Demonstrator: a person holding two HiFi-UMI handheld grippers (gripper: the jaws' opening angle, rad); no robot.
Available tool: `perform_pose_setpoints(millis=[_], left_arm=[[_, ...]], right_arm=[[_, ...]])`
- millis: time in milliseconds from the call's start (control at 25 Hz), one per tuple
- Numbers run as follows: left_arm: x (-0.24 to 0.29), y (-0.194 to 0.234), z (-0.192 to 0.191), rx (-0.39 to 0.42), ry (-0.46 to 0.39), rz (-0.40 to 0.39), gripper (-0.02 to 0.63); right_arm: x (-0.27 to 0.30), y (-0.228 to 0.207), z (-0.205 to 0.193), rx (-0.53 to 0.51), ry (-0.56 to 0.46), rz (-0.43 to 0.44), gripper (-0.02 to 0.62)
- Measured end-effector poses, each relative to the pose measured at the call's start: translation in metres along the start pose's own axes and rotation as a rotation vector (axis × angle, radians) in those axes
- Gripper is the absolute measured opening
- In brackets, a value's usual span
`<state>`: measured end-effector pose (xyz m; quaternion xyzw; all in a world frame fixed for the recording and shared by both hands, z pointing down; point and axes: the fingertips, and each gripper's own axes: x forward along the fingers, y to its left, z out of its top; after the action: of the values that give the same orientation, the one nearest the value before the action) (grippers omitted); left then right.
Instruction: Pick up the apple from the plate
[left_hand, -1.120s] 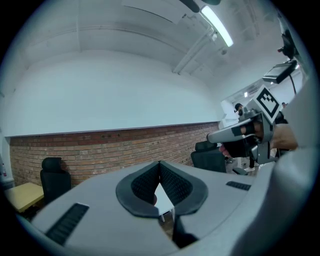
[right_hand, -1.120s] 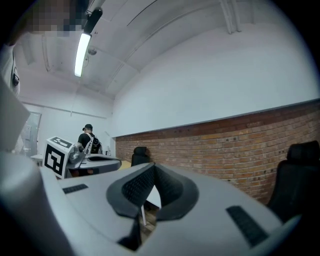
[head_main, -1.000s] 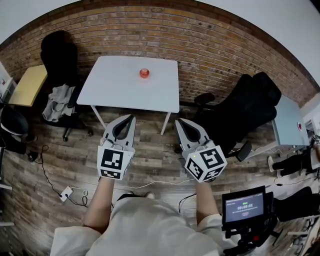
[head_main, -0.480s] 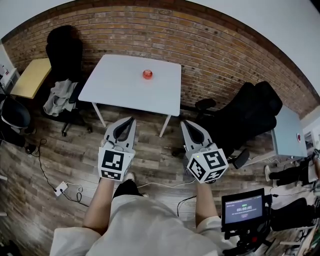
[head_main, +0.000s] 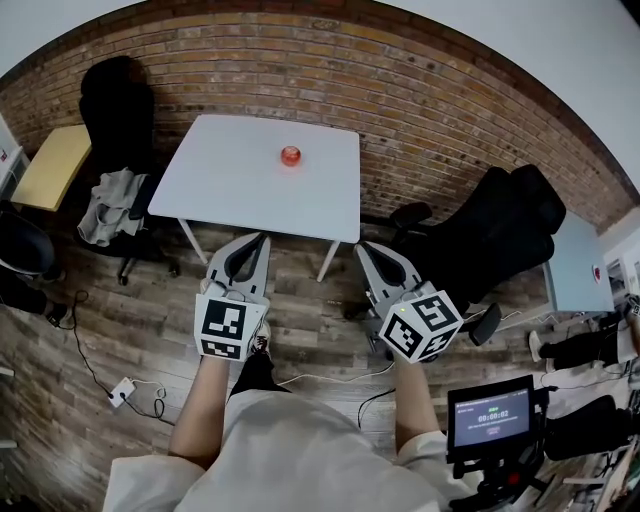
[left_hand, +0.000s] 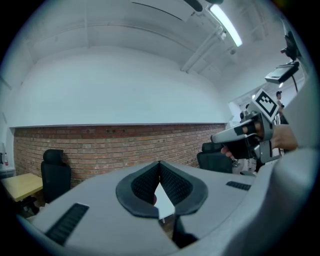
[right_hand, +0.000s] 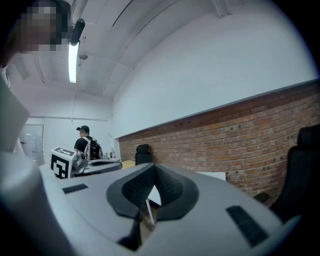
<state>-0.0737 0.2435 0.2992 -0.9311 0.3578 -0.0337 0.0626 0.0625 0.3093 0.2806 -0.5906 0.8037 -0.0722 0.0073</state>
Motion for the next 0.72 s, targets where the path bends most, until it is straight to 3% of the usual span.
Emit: perform_pose_setpoints(millis=[720], left_arm=[[0.144,0.105,-0.009,0.007,-0.003,-0.091,0.006]], right_arm=[[0.151,-0.061,0.029,-0.038,-0.039,-0.035,0.002]])
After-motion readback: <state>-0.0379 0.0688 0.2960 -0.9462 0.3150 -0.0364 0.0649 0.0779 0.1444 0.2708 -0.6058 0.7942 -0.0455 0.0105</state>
